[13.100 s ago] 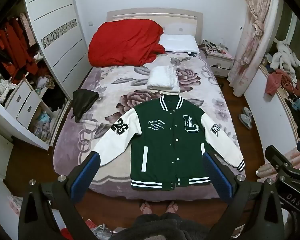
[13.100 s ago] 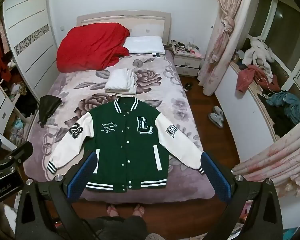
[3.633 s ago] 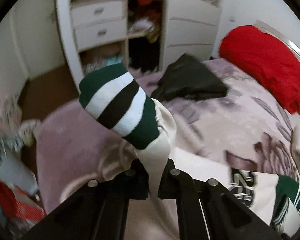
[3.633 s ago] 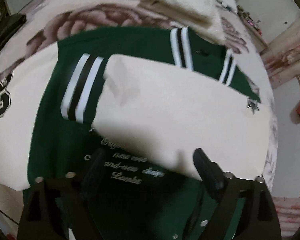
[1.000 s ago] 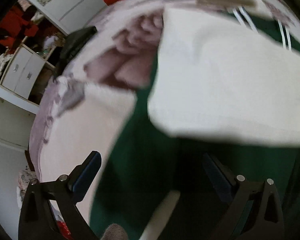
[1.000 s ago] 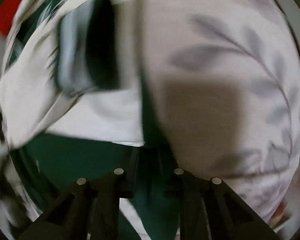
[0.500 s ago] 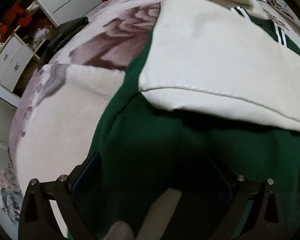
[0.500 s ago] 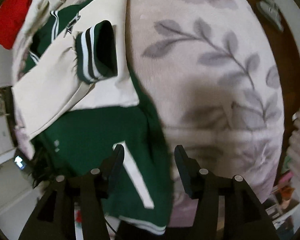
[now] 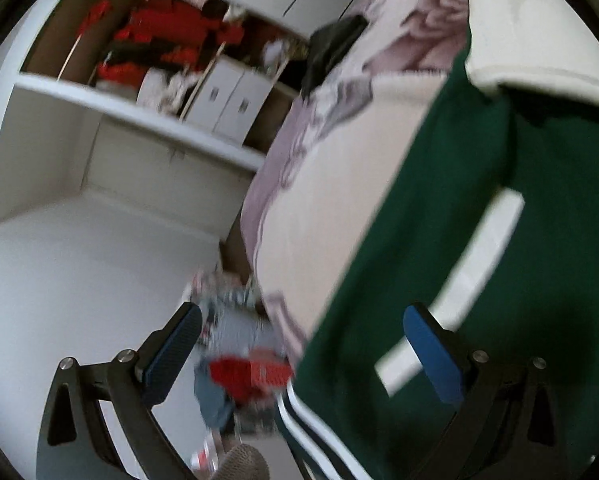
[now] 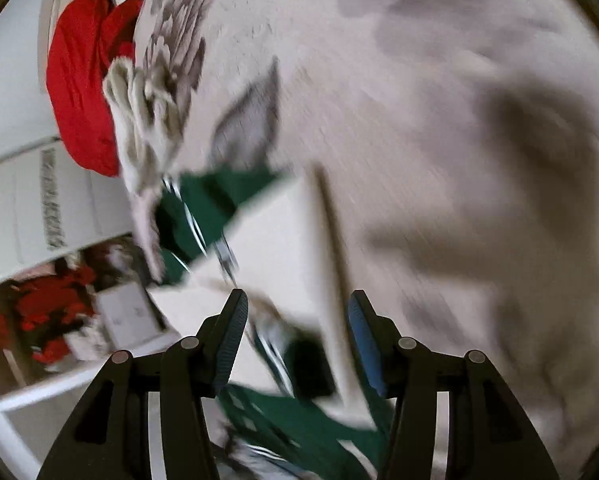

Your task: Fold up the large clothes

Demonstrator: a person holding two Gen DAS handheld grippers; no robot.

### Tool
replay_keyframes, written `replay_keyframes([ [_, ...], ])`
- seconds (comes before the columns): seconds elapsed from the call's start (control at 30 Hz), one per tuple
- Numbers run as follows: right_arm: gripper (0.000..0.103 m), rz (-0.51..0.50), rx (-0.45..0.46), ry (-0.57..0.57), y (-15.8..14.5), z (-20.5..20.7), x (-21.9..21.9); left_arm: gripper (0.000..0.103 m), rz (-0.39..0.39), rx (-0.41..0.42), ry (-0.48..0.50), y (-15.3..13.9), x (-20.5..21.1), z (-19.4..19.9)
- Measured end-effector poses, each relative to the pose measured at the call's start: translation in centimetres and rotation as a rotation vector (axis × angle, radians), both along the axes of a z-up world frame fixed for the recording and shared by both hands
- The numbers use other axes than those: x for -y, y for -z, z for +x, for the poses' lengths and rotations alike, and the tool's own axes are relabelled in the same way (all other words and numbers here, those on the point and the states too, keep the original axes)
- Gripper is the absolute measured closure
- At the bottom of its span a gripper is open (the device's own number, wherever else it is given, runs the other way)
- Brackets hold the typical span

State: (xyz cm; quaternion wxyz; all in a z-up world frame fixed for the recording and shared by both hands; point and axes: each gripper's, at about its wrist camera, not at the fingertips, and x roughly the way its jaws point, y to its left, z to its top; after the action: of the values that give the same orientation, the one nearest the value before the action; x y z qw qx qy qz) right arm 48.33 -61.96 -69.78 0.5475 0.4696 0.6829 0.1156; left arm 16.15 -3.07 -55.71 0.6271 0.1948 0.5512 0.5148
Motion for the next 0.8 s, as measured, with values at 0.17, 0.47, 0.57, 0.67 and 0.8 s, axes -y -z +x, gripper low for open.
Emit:
replay_keyframes([
  [0.17,0.047,0.15,-0.219,0.053,7.4,3.0,-2.7,0.0,-0.057,0.002,-0.116,1.3,1.9,-0.6],
  [0.47,0.096,-0.244,0.062,-0.238,0.6,4.8,-8.2,0.0,-0.221,0.031,-0.097,-1.8,4.5,-1.9],
  [0.57,0.096,-0.257,-0.037,-0.213,3.7,5.3,-8.4,0.0,-0.246,0.055,-0.057,-3.8,6.0,-2.2],
  [0.67,0.091,-0.216,-0.054,-0.232,4.0,5.8,-8.9,0.0,-0.277,0.064,0.001,-5.7,8.1,-2.4],
  [0.8,0.06,-0.112,-0.043,-0.271,0.9,3.8,-6.9,0.0,-0.442,0.076,0.105,-7.2,12.6,-4.1],
])
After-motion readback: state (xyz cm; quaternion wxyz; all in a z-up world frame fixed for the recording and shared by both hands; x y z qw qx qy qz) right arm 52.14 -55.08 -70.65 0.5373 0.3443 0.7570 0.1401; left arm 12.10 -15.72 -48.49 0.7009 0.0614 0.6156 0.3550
